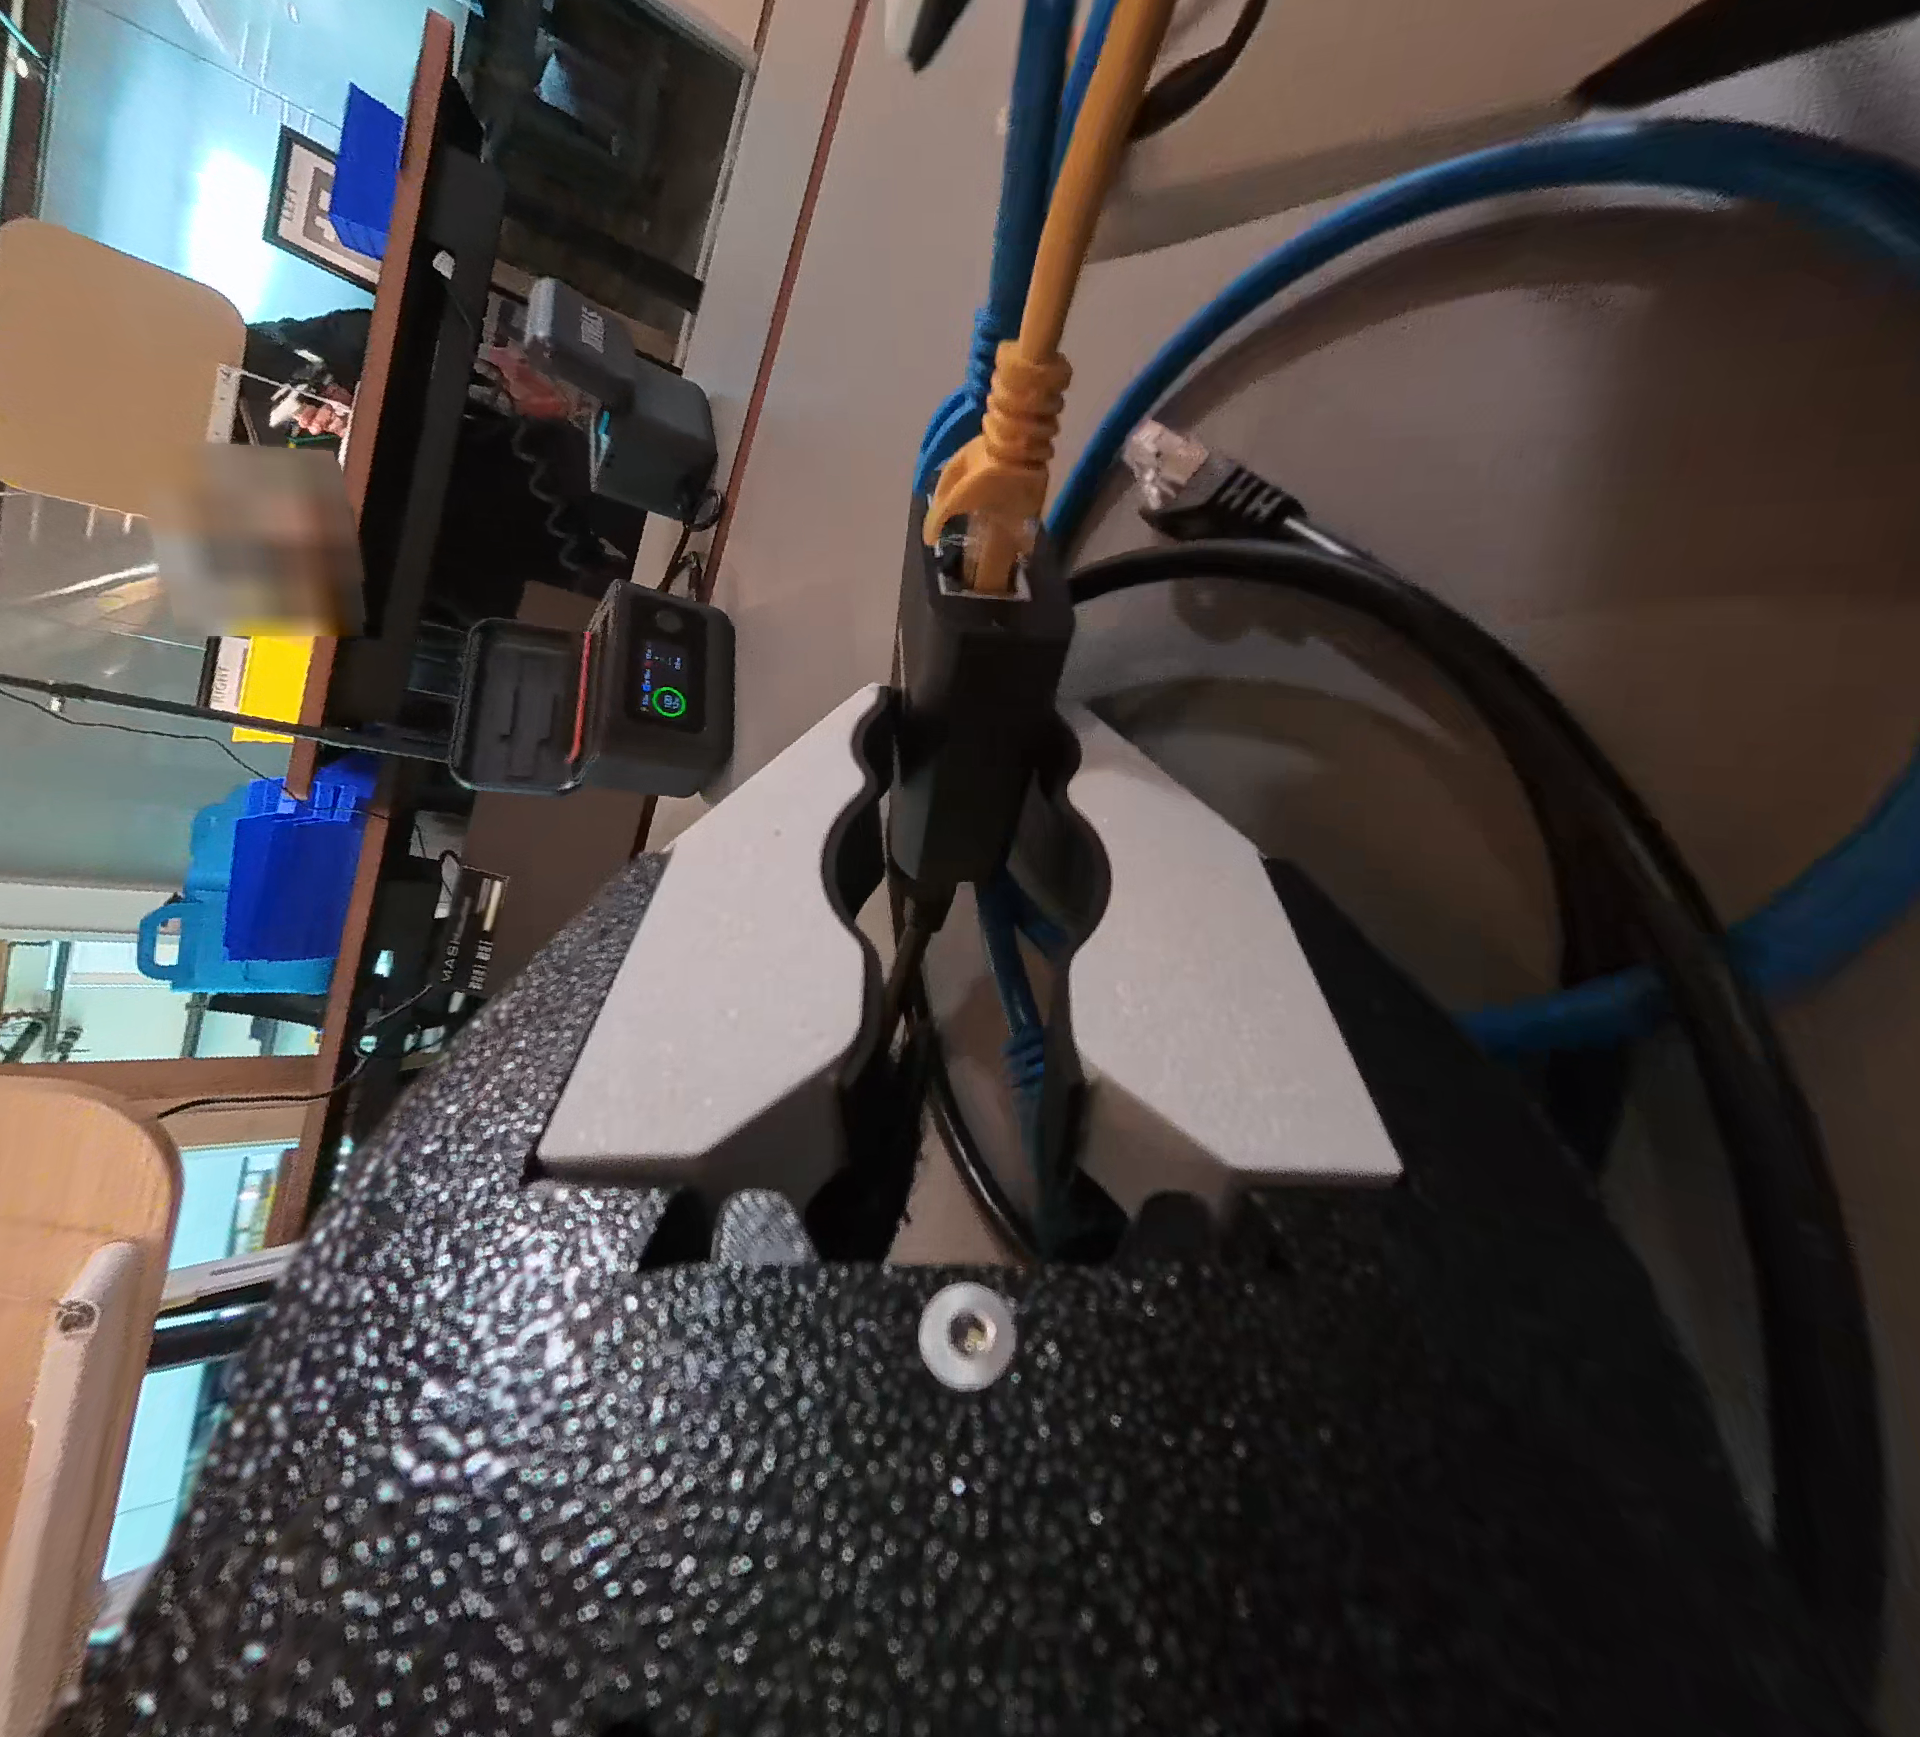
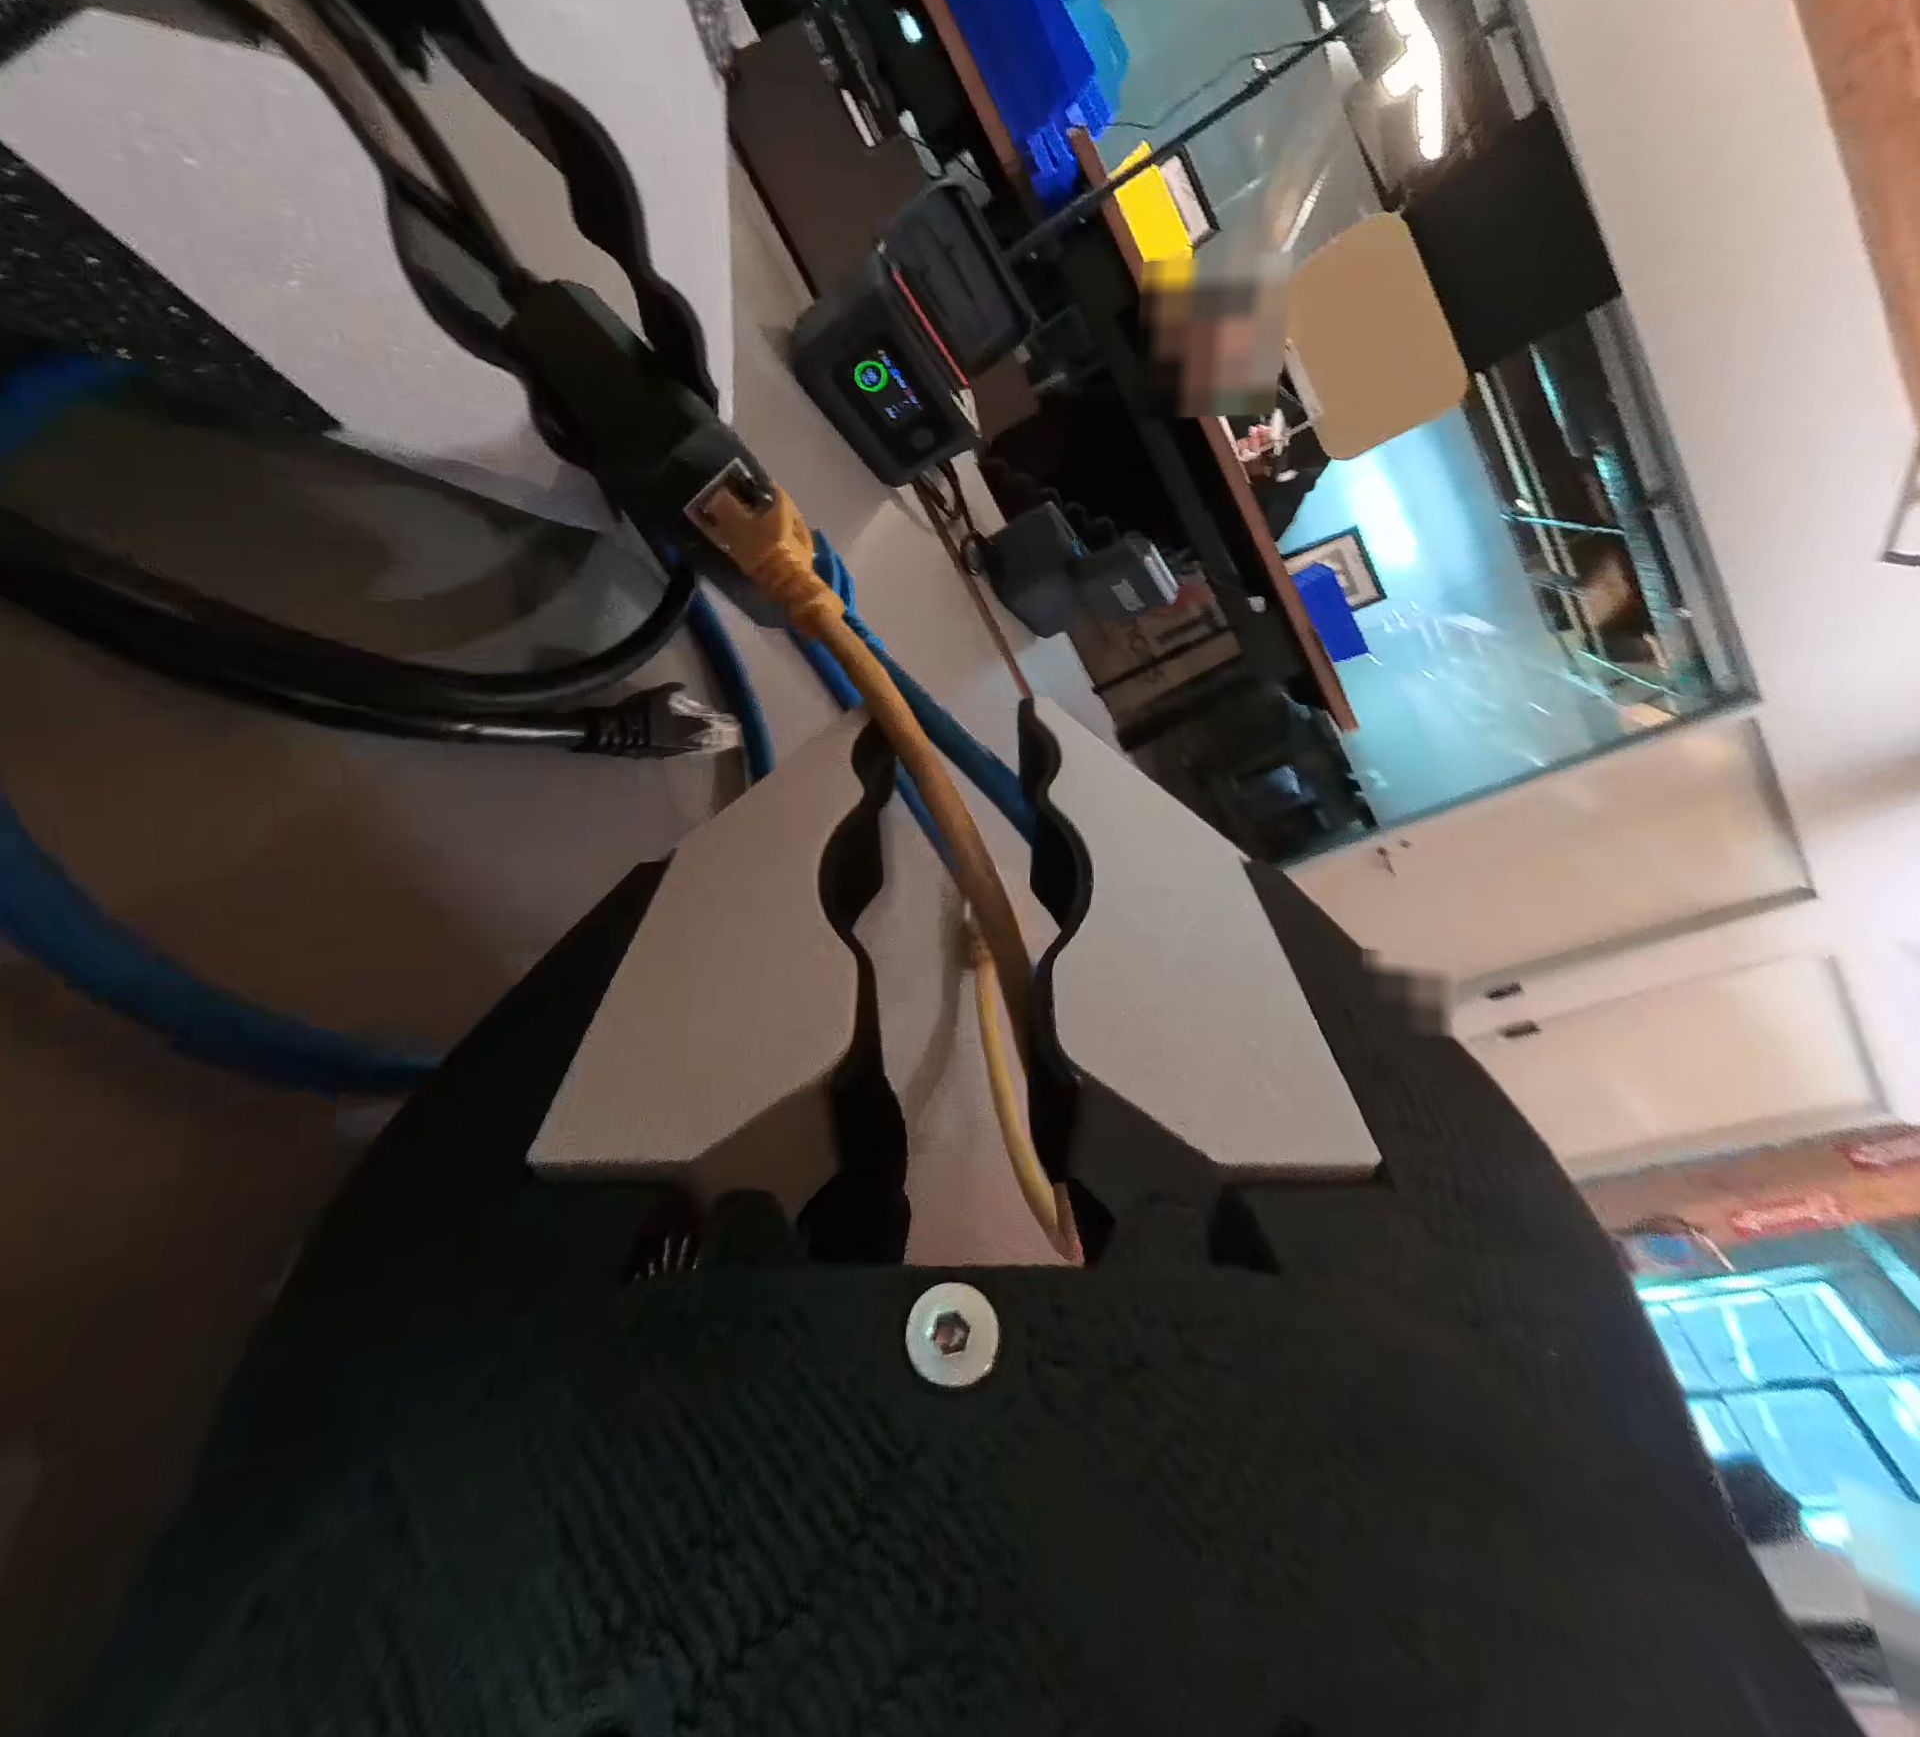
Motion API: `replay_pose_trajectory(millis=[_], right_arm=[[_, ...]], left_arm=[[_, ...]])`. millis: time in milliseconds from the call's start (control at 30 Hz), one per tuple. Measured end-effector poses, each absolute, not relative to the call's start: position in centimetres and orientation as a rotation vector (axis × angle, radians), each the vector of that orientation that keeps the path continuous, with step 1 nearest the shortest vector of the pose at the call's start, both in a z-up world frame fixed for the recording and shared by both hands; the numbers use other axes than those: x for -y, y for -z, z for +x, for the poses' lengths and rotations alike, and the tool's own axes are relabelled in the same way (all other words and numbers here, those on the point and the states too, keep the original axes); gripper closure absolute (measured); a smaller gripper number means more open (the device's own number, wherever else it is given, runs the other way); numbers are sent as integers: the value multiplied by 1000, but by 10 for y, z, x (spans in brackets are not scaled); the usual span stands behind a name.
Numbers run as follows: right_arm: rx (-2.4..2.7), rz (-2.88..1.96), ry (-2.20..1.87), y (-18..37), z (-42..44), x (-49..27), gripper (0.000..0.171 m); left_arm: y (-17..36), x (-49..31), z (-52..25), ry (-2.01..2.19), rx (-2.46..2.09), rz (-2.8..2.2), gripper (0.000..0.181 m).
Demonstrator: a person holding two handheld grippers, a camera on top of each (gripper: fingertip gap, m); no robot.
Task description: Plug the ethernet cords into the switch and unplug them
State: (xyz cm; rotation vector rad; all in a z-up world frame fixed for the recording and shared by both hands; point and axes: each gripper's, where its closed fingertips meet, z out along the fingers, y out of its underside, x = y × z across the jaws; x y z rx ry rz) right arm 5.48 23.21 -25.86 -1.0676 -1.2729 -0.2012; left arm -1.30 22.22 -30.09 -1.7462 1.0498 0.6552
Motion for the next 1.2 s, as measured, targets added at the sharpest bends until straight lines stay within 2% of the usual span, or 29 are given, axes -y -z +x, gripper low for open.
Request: replay_pose_trajectory(millis=[300, 400, 500, 600, 733, 867, 1200], right_arm=[[1197, -1115, -22, 245, 59, -225, 146], [1208, -1131, -312, 241, 55, -204, 141], [1279, -1098, -639, 239, 60, -175, 152], [1291, -1122, -714, 234, 79, -170, 153], [1065, -1111, -432, 208, 99, -201, 150], [834, -1313, 91, 212, 120, -249, 168], [882, -1281, 339, 230, 108, -263, 171]], left_arm=[[292, -219, -6, -643, -1045, -1705, 159], [291, -219, -7, -673, -1058, -1676, 160], [293, -219, -5, -654, -1061, -1697, 159], [294, -219, -9, -667, -1048, -1714, 159], [295, -220, -8, -650, -1029, -1757, 159], [297, -217, -2, -654, -1043, -1773, 158], [297, -211, 8, -614, -1000, -1800, 157]])
